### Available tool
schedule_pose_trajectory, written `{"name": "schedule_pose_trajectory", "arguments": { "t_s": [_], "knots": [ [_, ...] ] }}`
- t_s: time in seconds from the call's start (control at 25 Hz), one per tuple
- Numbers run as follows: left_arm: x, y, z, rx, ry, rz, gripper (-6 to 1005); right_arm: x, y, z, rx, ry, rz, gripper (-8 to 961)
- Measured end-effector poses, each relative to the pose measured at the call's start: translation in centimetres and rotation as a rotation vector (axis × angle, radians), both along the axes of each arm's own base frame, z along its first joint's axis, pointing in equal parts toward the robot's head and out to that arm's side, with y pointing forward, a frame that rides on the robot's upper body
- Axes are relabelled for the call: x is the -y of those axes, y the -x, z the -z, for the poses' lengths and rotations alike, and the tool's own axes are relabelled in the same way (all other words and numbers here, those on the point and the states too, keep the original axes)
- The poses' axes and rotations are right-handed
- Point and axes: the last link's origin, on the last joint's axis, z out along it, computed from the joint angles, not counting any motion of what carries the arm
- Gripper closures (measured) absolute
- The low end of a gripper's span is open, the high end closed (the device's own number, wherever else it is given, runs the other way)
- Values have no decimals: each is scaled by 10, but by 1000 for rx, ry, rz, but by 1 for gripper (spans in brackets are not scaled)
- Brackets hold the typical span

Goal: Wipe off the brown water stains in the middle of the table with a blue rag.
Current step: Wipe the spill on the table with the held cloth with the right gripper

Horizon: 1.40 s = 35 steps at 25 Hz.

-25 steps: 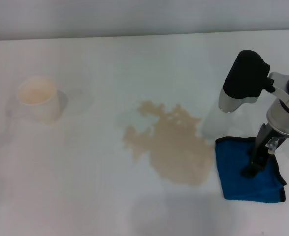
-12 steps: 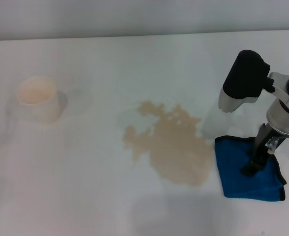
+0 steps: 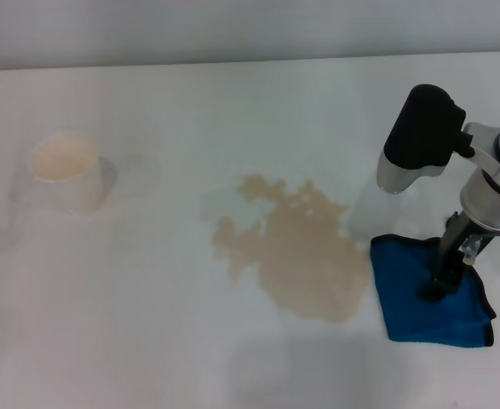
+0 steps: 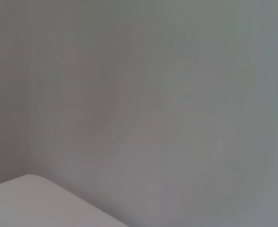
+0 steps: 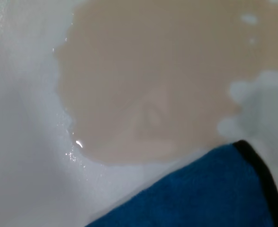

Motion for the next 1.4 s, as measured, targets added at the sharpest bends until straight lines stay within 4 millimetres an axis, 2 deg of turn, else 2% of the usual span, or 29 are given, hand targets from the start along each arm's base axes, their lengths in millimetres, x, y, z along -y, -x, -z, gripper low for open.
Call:
{"name": "schedule_pose_trajectory", "arguments": {
  "t_s": [0.2,0.32,0.52,0.76,1.2,1.4],
  "knots": [
    [0,0,0,0,0,1,139,-1,1,-1,5,8,-4,532],
    [0,0,0,0,0,0,139,-1,2,-1,5,10,-5,620],
    [0,0,0,0,0,0,139,-2,2,-1,5,8,-8,832],
    [0,0,-1,-1,0,0,140,-2,2,-1,5,7,-8,896],
    [-1,0,-1,-2,0,2,140,-4,5,0,0,7,-20,899],
    [-1,0,-1,-2,0,2,139,-3,13,11,7,42,-65,898]
  ]
}}
